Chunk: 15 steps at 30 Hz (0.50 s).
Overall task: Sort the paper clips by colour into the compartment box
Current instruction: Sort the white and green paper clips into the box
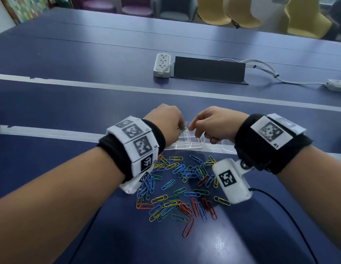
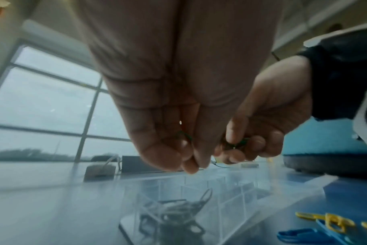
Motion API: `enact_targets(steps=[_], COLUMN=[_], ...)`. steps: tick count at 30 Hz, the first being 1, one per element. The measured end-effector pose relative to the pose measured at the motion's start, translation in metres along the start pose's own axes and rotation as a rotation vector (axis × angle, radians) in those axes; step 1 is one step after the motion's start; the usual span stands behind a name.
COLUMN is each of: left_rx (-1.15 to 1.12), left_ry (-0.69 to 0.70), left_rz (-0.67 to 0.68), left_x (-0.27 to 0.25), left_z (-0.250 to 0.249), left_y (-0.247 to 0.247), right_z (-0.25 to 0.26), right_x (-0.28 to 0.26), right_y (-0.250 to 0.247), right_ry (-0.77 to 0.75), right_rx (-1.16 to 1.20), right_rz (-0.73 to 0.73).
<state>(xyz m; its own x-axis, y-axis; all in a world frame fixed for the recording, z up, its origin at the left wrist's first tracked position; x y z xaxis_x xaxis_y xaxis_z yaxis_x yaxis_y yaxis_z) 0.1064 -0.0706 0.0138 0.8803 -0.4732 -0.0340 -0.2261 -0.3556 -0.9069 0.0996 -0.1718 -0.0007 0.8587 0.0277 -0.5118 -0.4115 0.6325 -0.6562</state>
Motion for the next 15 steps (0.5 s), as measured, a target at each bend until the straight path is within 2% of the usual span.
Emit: enact_targets(steps=[5,11,15], left_rx=[0.138,0.084,-0.048], left_ry=[0.009,-0.021,-0.045], left_rz=[0.073,0.096,0.087], left_x=[0.011,0.011,0.005], left_z=[-0.011,-0.007,-0.003], left_y=[0.008,0.006,-0.002], right_z=[0.002,0.007,0.012], right_x=[0.002,0.007,0.006], right_y=[-0.002,-0.005,-0.004], right_ry=[0.039,0.034,0.016], right_rx=[0.136,0.113,0.162], right_rz=[0.013,-0.008,-0.017])
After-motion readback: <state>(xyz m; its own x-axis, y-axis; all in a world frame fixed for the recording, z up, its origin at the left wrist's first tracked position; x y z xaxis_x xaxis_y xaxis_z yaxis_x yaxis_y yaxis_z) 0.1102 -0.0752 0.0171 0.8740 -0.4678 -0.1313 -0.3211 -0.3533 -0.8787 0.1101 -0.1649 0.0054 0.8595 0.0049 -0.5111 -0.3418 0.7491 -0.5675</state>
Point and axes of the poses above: each hand's wrist, its own x-axis towards the middle knuckle, its own y-axis out of the palm, z = x × y, the point moved 8 cm from there along x, towards the middle knuckle, and after that the axes turned 6 degrees about y, right-handed, at the moved point
